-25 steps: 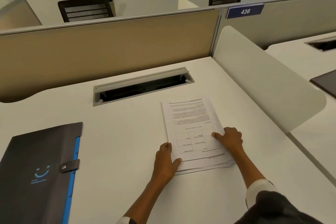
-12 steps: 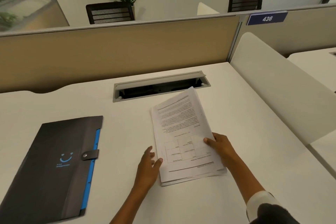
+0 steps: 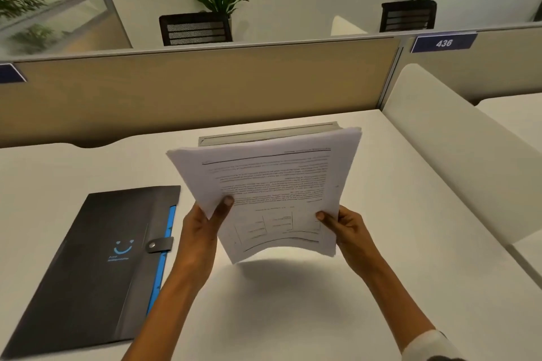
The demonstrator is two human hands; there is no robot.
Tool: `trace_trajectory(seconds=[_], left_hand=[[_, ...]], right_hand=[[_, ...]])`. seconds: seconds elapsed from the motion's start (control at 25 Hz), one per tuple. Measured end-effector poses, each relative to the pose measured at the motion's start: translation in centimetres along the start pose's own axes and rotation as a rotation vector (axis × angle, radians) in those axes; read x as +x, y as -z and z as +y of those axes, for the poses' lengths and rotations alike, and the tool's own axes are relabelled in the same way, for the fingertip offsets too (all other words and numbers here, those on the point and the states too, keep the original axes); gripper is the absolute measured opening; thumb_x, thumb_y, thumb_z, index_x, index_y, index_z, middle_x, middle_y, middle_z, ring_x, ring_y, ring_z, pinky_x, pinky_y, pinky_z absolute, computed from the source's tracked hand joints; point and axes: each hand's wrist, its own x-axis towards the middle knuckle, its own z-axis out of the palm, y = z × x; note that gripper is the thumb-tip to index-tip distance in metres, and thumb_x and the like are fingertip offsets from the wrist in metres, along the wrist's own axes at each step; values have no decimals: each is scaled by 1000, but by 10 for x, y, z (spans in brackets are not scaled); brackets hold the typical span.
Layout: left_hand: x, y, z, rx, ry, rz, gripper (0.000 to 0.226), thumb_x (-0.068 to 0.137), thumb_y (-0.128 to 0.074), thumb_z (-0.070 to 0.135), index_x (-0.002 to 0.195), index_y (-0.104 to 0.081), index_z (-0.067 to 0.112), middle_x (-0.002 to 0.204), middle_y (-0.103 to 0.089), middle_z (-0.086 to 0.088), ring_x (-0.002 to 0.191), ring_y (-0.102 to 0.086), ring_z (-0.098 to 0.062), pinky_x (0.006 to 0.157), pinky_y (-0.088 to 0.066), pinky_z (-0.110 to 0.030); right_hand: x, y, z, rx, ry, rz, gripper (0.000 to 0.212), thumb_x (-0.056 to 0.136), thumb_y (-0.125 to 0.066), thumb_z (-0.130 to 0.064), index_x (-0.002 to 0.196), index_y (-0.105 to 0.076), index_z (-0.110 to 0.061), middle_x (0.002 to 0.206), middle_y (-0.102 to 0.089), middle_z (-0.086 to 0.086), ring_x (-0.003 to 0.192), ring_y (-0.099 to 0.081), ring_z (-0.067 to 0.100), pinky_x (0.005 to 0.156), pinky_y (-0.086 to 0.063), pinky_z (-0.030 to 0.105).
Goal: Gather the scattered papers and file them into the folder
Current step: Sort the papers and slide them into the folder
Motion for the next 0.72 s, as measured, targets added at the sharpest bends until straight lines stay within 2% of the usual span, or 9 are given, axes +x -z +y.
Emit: trace_trajectory(seconds=[0.08,0.24,0.44,0.6,0.72], left_hand=[[-10,0,-6,0,51,1,18,79,-62,39,96,-64,43,93,-72,13,89,-67,-15,63,-56,-23],[-23,-5,-19,32,152,42,23,71,-59,38,94,-63,39,87,-71,12,90,-63,-23,63,-51,-26],[-23,-3,-23,43,172,58,21,70,-60,39,91,-62,40,79,-71,22,85,-63,-20,58,-49,-21],[-25,-6,-30,43,203,60,20,74,-61,33,93,-61,40,83,-70,15,85,-62,-19,57,-50,-20],[-24,-8,-36,51,231,58,20,78,-62,27,94,-59,39,92,-67,8,85,-61,-20,58,-49,-22]], right_hand=[[-3,3,8,-13,-20,-47,28,80,-67,-26,108,-72,-22,110,-73,1,99,-69,20,78,-57,25],[-9,-1,25,-68,-74,-39,27,75,-71,-26,102,-74,-26,110,-74,-2,103,-68,17,88,-56,26],[-8,-1,25,-67,-85,-39,26,73,-72,-31,99,-75,-33,106,-75,-8,98,-69,13,78,-57,20],[-10,-3,33,-97,-131,-29,26,69,-74,-34,95,-75,-32,104,-75,-9,98,-69,12,90,-55,30],[-10,-9,36,-118,-167,-2,28,65,-75,-37,93,-74,-33,101,-75,-6,99,-67,19,94,-53,39]])
